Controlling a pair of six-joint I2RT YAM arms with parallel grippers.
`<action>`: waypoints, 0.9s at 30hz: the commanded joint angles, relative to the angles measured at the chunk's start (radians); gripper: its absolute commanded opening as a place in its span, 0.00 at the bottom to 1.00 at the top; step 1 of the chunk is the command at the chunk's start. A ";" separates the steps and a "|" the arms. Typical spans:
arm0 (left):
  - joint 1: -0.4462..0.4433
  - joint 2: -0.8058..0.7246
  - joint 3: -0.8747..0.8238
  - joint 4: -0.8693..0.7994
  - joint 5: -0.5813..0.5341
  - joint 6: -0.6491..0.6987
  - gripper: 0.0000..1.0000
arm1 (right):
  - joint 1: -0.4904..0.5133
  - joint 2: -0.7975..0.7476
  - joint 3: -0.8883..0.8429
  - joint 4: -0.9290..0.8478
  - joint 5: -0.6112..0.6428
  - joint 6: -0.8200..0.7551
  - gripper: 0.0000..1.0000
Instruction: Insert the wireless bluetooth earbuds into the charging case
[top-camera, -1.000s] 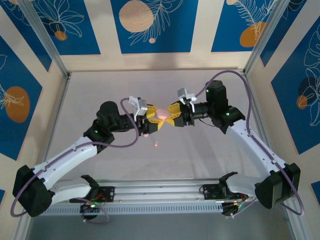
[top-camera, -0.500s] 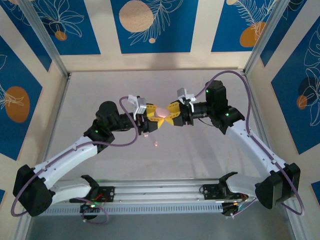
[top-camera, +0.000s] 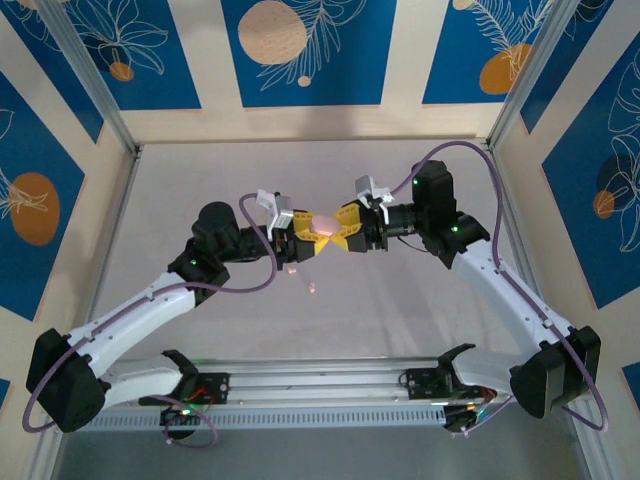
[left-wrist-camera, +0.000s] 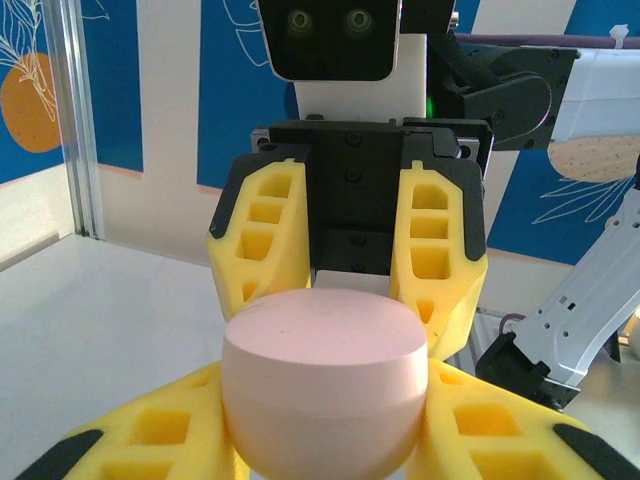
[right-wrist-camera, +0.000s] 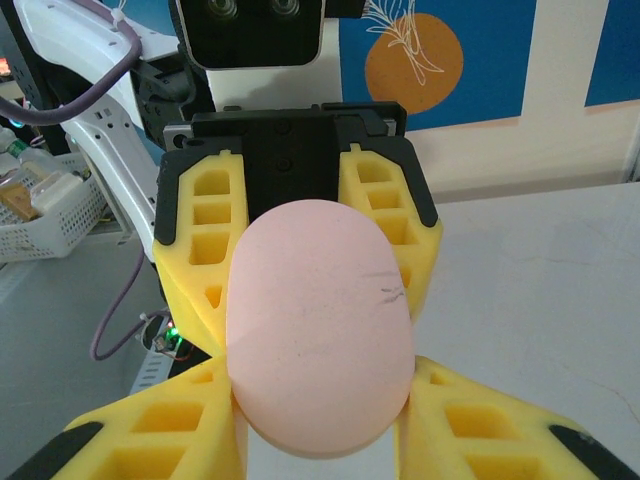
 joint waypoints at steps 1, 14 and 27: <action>-0.008 0.005 0.023 -0.004 0.036 0.016 0.28 | 0.005 -0.008 0.003 -0.005 0.009 0.025 0.39; -0.011 -0.021 -0.026 0.052 0.037 0.028 0.23 | -0.052 0.050 0.094 -0.058 -0.010 0.286 0.55; -0.012 -0.051 -0.118 0.233 -0.068 -0.052 0.22 | -0.037 0.075 0.165 -0.151 0.176 0.396 0.61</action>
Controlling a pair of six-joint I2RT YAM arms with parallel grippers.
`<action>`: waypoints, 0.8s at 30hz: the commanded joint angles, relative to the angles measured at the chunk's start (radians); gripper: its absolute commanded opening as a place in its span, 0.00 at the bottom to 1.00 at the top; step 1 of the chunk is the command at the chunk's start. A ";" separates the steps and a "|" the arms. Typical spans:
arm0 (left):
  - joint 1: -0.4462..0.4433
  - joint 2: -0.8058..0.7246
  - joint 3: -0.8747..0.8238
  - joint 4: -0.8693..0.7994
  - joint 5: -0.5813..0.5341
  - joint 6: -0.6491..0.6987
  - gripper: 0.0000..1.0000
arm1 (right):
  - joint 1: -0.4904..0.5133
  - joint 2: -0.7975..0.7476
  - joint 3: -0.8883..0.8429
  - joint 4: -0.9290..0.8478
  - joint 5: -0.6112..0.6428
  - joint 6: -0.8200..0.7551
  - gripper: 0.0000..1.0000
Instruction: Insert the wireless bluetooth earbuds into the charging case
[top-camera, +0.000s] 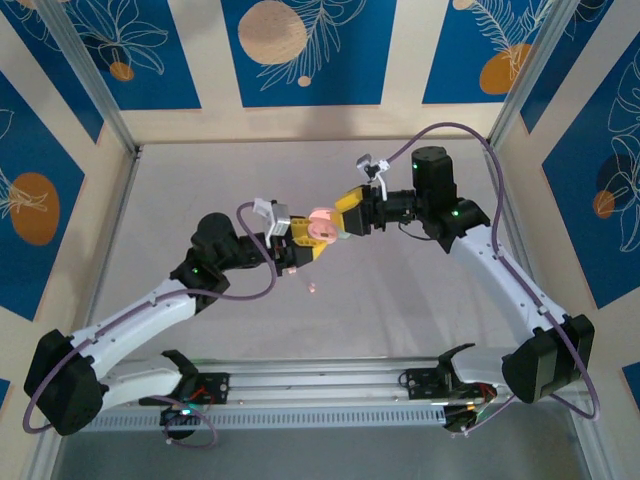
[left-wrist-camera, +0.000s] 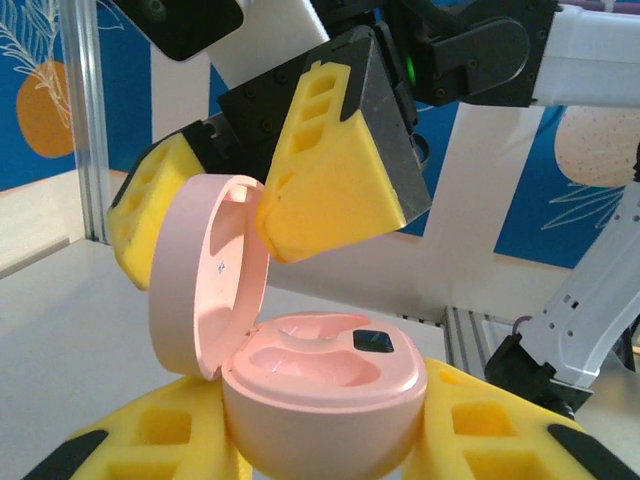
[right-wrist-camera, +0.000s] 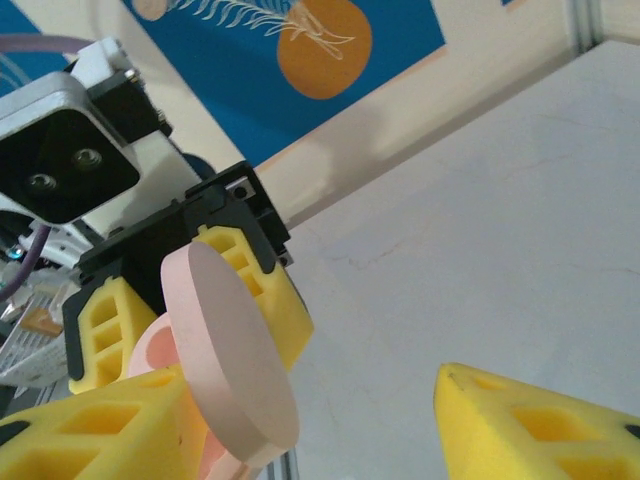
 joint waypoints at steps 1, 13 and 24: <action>-0.004 -0.032 -0.026 0.113 -0.038 -0.028 0.23 | 0.008 -0.008 0.045 -0.045 0.055 0.045 0.62; -0.005 -0.091 -0.090 0.148 -0.207 -0.007 0.23 | -0.029 -0.156 0.060 -0.078 0.362 0.254 0.67; -0.005 -0.161 -0.104 0.124 -0.289 0.018 0.23 | -0.043 -0.049 -0.007 -0.288 0.450 0.359 0.58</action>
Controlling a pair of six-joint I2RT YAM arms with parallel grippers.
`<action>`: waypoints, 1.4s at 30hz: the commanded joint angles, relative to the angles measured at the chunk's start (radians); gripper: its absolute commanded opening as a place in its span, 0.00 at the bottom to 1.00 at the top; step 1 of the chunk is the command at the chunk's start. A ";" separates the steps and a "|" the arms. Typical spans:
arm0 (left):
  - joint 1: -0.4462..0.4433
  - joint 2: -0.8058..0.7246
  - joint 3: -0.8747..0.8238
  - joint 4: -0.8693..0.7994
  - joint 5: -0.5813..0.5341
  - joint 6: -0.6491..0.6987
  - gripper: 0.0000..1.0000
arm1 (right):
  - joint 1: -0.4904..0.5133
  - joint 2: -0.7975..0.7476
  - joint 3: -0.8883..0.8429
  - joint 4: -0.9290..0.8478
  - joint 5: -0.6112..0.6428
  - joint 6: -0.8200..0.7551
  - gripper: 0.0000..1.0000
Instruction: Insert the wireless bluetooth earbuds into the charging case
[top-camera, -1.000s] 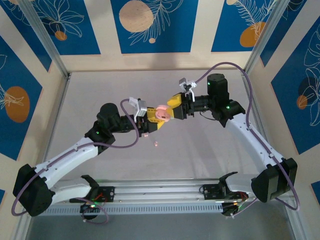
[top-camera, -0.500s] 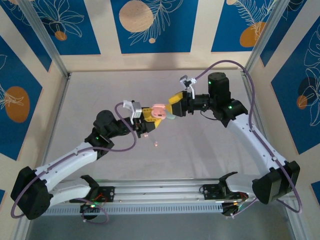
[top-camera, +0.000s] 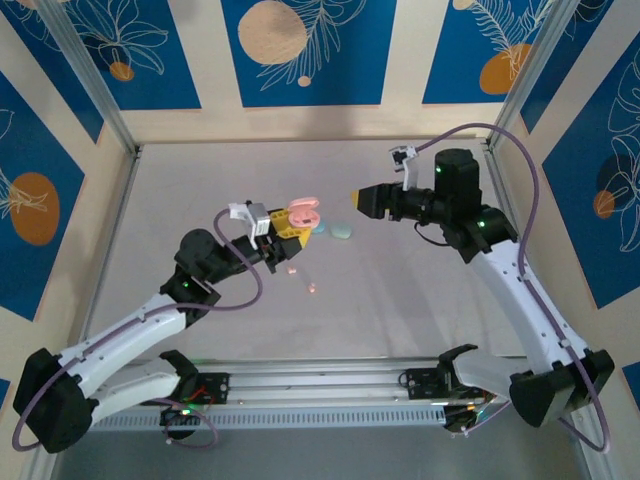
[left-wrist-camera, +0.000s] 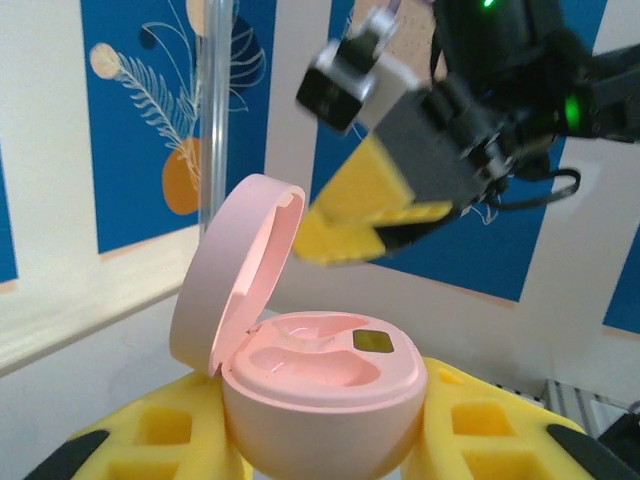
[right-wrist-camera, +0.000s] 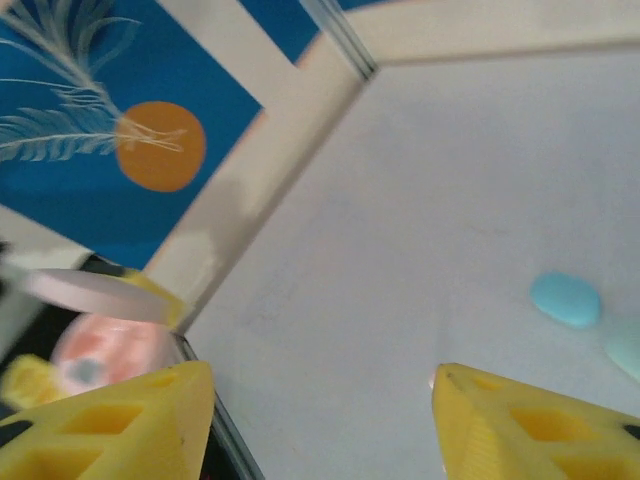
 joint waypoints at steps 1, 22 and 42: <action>-0.006 -0.045 -0.003 0.019 -0.043 0.025 0.23 | 0.000 0.086 -0.035 -0.149 0.054 0.071 0.56; -0.006 -0.158 0.024 -0.098 -0.113 0.059 0.24 | 0.322 0.623 0.001 -0.172 0.195 0.144 0.42; -0.006 -0.183 0.050 -0.140 -0.110 0.052 0.25 | 0.417 1.047 0.543 -0.396 0.300 -0.114 0.38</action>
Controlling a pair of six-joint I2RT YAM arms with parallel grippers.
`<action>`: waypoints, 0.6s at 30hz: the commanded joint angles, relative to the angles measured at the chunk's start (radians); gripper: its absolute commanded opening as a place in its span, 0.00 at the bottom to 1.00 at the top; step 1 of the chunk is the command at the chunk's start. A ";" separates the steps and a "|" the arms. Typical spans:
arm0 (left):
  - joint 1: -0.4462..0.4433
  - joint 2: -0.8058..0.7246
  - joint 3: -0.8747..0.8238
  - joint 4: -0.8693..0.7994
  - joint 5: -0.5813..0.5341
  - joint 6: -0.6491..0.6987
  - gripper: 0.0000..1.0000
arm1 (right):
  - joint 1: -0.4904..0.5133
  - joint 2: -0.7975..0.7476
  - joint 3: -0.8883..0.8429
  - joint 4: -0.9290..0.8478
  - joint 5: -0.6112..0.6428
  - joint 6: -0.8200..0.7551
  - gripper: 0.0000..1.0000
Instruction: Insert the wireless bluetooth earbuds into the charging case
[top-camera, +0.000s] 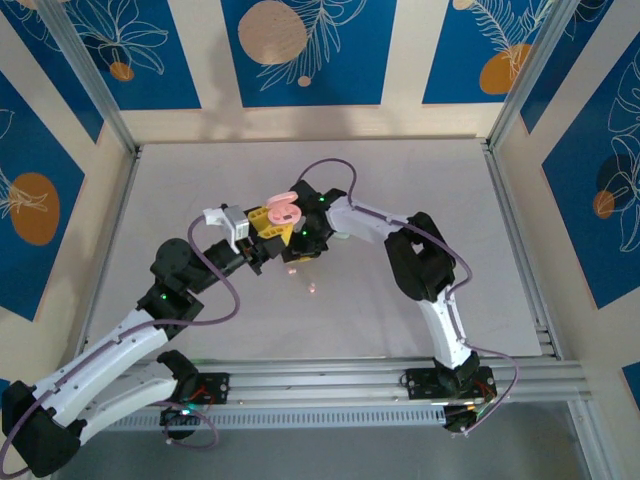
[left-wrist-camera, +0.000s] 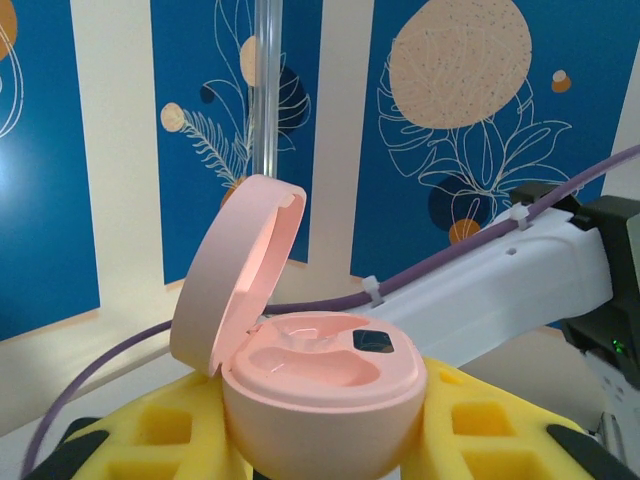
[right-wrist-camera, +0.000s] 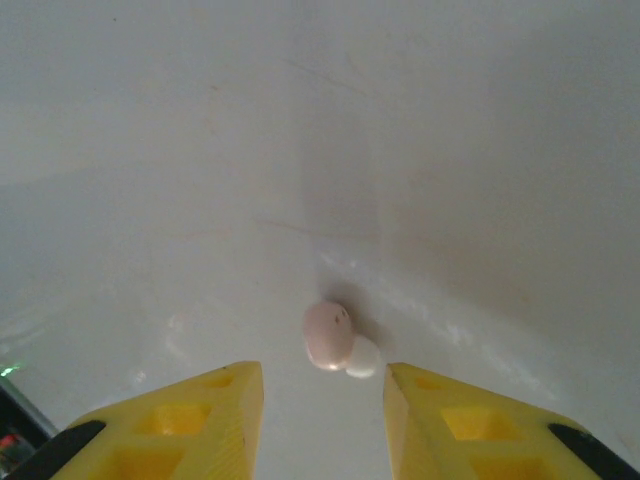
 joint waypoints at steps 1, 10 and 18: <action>-0.006 -0.018 0.034 0.004 -0.007 -0.002 0.25 | 0.025 0.047 0.082 -0.111 0.048 -0.079 0.38; -0.006 -0.021 0.032 -0.001 -0.008 -0.002 0.25 | 0.059 0.141 0.206 -0.191 0.132 -0.149 0.38; -0.006 -0.023 0.034 -0.005 -0.012 -0.001 0.25 | 0.081 0.185 0.255 -0.217 0.164 -0.188 0.36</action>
